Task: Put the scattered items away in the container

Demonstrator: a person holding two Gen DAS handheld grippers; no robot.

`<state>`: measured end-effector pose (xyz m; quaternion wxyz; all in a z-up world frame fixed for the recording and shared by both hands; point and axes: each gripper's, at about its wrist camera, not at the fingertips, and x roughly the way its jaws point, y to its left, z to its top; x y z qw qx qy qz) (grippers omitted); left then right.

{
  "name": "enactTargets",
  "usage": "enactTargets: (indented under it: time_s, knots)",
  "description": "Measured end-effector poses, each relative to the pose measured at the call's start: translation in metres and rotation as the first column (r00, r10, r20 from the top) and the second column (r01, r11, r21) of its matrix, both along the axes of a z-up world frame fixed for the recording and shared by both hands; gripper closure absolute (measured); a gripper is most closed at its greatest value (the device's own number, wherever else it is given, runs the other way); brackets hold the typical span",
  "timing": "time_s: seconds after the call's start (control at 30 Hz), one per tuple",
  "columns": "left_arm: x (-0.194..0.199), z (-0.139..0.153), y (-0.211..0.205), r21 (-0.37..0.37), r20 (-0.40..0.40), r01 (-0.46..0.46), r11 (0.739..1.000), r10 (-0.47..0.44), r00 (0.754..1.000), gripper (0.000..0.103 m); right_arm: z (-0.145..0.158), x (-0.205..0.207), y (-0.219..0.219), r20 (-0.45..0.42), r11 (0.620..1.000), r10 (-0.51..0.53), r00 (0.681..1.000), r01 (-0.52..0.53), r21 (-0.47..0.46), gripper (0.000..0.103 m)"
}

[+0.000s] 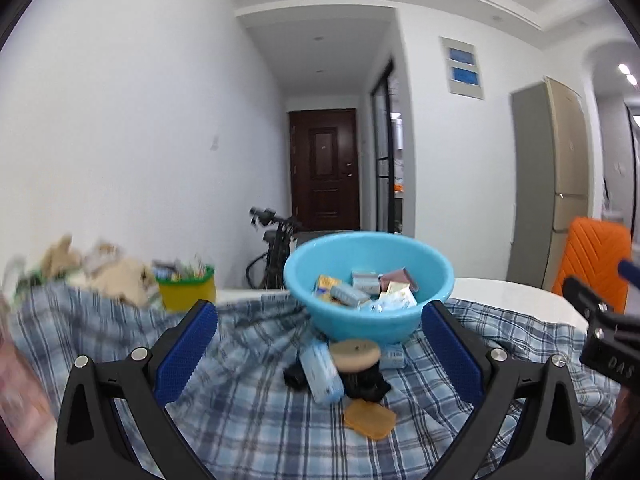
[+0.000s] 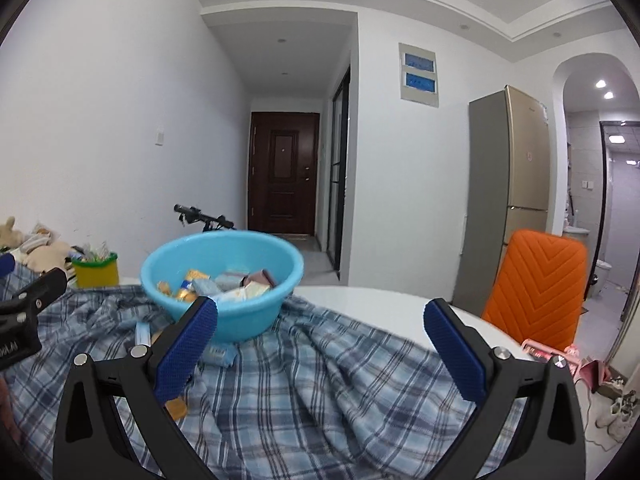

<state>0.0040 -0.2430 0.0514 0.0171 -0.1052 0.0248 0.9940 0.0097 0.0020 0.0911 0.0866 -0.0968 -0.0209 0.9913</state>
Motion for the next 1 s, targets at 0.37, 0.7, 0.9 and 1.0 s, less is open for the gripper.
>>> enactTargets:
  time_s: [0.37,0.7,0.9,1.0]
  knots:
    - [0.001,0.079,0.007,0.054,-0.086,0.125,0.991,-0.12,0.989,0.0,0.069,0.008,-0.004,-0.124,0.997,0.075,0.99,-0.072,0.028,0.0]
    - [0.006,0.124,0.007,0.06,-0.108,0.141,0.988,-0.134,0.985,0.0,0.108,0.014,-0.009,-0.178,0.995,0.103,0.979,-0.1,0.027,0.0]
    - [-0.009,0.12,0.003,0.066,-0.013,0.113,0.991,-0.112,0.994,0.0,0.107,0.011,-0.01,-0.156,0.991,0.134,0.979,-0.134,0.012,0.0]
    - [-0.032,0.115,0.001,0.076,0.123,0.123,0.989,-0.132,0.984,0.0,0.107,0.001,-0.012,-0.077,0.989,0.146,0.986,-0.146,0.007,0.0]
